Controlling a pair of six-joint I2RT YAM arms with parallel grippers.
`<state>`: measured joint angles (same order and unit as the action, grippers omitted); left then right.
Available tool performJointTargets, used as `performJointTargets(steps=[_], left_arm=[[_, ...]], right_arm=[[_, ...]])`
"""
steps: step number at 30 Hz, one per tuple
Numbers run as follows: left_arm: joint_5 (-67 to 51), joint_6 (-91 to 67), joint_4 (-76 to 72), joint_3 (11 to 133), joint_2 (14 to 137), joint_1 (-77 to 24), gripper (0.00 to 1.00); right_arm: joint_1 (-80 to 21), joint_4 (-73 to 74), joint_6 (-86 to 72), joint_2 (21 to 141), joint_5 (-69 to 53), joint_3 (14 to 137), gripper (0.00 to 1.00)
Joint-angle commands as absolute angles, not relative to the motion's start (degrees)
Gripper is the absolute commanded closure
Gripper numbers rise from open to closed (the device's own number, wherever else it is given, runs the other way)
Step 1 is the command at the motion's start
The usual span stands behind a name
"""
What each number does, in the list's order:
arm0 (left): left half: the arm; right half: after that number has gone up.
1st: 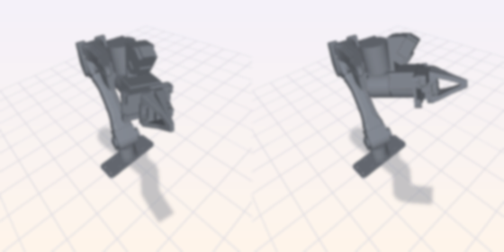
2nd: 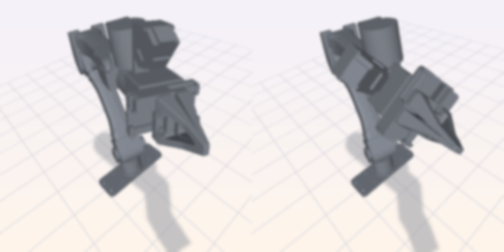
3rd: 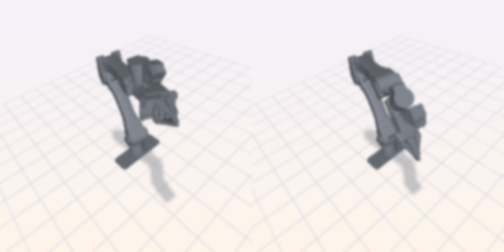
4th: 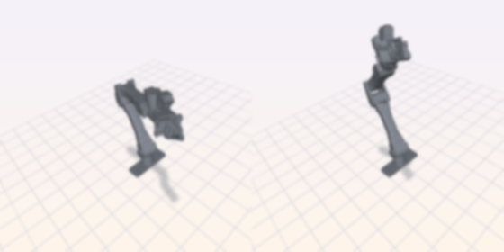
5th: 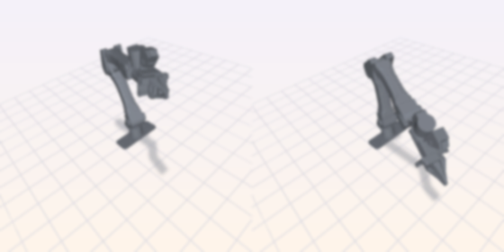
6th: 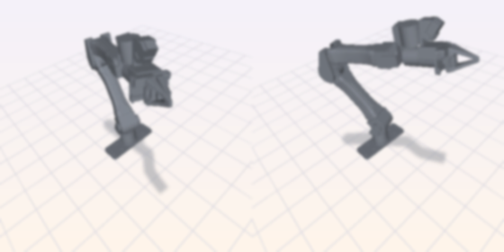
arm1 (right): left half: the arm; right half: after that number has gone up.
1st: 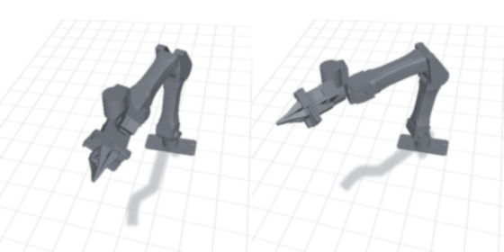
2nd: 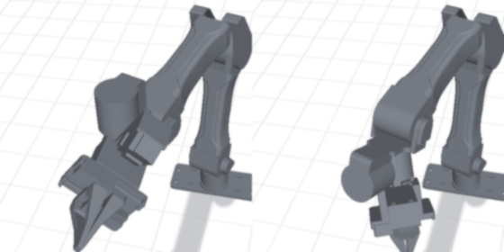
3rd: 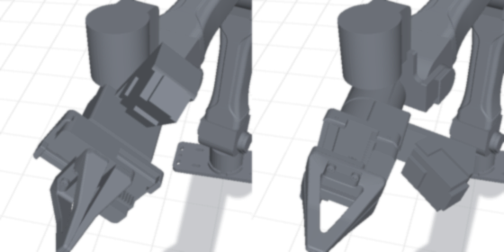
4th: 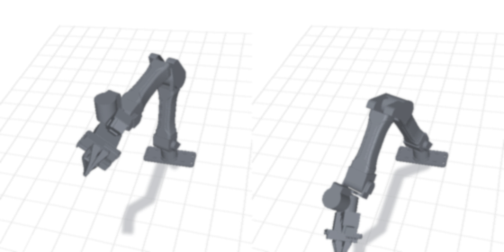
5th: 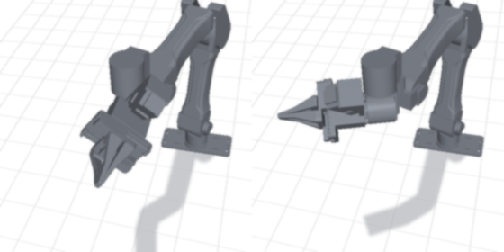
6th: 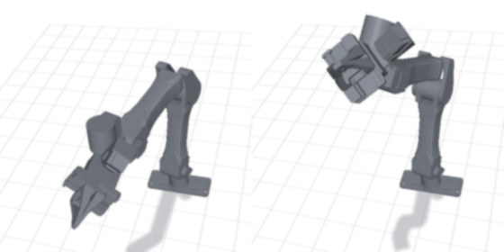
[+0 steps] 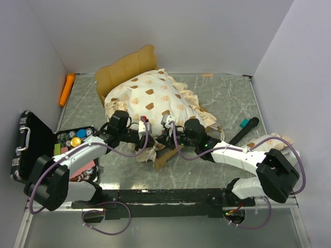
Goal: Set up the pet bed
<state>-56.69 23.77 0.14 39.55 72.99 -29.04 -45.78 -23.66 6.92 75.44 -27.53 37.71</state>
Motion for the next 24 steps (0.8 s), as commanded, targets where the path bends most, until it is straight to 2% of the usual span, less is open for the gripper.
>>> performJointTargets(steps=[1, 12, 17, 24], left_arm=[[-58.61, 21.18, -7.29, 39.99, 74.87, -28.48, 0.99], [-62.23, 23.29, -6.59, 40.26, 77.61, -28.39, 0.99], [-62.05, 23.47, -5.36, 39.82, 77.87, -28.3, 0.99], [-64.25, 23.29, -4.39, 40.08, 78.84, -28.3, 0.99]], right_arm=[[-45.18, -22.33, 6.77, 76.55, -26.02, 40.95, 0.98], [-44.74, -11.44, 1.41, 77.96, -16.79, 46.31, 0.63], [-44.74, -6.33, 0.18, 74.1, -14.68, 46.93, 0.53], [-44.47, 2.98, 2.9, 70.15, -12.75, 49.13, 0.46]])
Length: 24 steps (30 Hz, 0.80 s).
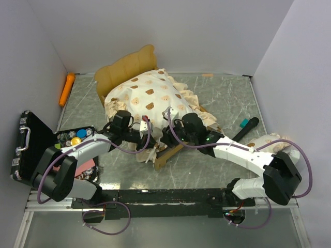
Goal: Set up the pet bed
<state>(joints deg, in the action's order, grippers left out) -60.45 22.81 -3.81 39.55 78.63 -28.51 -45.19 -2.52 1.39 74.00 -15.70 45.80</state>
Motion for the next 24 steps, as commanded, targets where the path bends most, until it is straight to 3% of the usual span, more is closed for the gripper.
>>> performJointTargets(steps=[1, 7, 16, 24], left_arm=[[-64.34, 23.64, -4.31, 40.08, 78.66, -28.3, 0.99], [-63.9, 24.52, -3.61, 39.99, 78.75, -28.21, 0.99], [-64.86, 26.27, -1.5, 40.34, 79.01, -28.21, 0.99], [-69.69, 28.39, 1.48, 41.21, 78.4, -28.65, 0.99]], right_arm=[[-44.21, 3.16, 2.9, 69.09, -12.48, 48.52, 0.42], [-43.42, 6.67, 3.95, 67.59, -15.12, 48.95, 0.28], [-43.33, 5.01, 5.36, 64.6, -18.71, 46.49, 0.24], [-43.33, 1.32, 5.01, 71.27, -22.41, 46.32, 0.27]])
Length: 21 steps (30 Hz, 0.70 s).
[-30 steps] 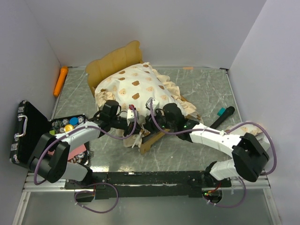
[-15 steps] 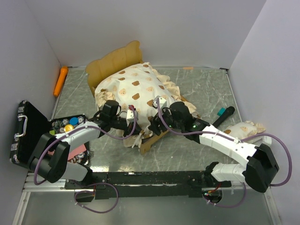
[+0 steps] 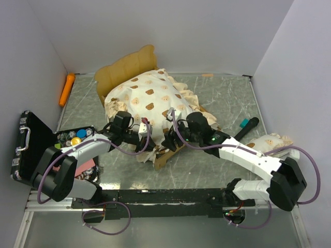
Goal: Set up the pet bed
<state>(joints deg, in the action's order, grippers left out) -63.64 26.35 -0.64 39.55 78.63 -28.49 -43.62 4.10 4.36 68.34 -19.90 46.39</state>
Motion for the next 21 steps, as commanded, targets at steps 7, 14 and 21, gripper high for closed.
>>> performJointTargets(steps=[7, 14, 21], left_arm=[[-73.3, 28.03, 3.07, 43.15, 83.49, -29.09, 0.99], [-74.71, 24.8, 0.53, 43.77, 83.06, -30.32, 0.99], [-76.81, 12.25, -13.41, 41.49, 83.23, -31.02, 0.99]], right_arm=[[-43.33, 0.88, 4.31, 69.61, -20.48, 45.79, 0.26], [-43.33, 0.44, 4.48, 73.65, -20.13, 46.84, 0.27], [-43.15, -1.32, 4.31, 77.07, -19.43, 48.86, 0.27]])
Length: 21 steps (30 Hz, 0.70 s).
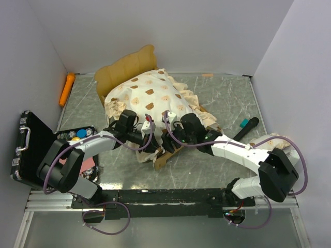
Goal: Set up the pet bed
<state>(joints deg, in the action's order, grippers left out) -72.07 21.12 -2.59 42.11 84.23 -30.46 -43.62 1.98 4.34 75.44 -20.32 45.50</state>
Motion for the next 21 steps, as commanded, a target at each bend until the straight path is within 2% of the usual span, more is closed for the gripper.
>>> performJointTargets(steps=[1, 4, 9, 16, 21], left_arm=[[-76.73, 9.61, -18.58, 40.61, 82.88, -30.85, 0.99], [-74.8, 8.17, -22.06, 39.2, 82.18, -31.03, 0.99], [-74.71, 15.99, -11.88, 41.31, 86.04, -31.03, 0.99], [-74.18, 10.29, -19.86, 39.2, 85.78, -31.03, 0.99], [-73.13, 10.99, -18.9, 39.46, 86.75, -31.2, 0.99]], right_arm=[[-43.07, -1.32, 4.31, 77.52, -19.34, 49.3, 0.27], [-42.8, -1.76, 3.78, 78.13, -19.86, 49.57, 0.27], [-42.72, 1.39, 3.52, 77.17, -19.08, 50.1, 0.27], [-42.71, 7.11, 1.5, 74.09, -18.98, 50.62, 0.25], [-42.63, 11.25, 1.67, 75.5, -17.32, 51.6, 0.25]])
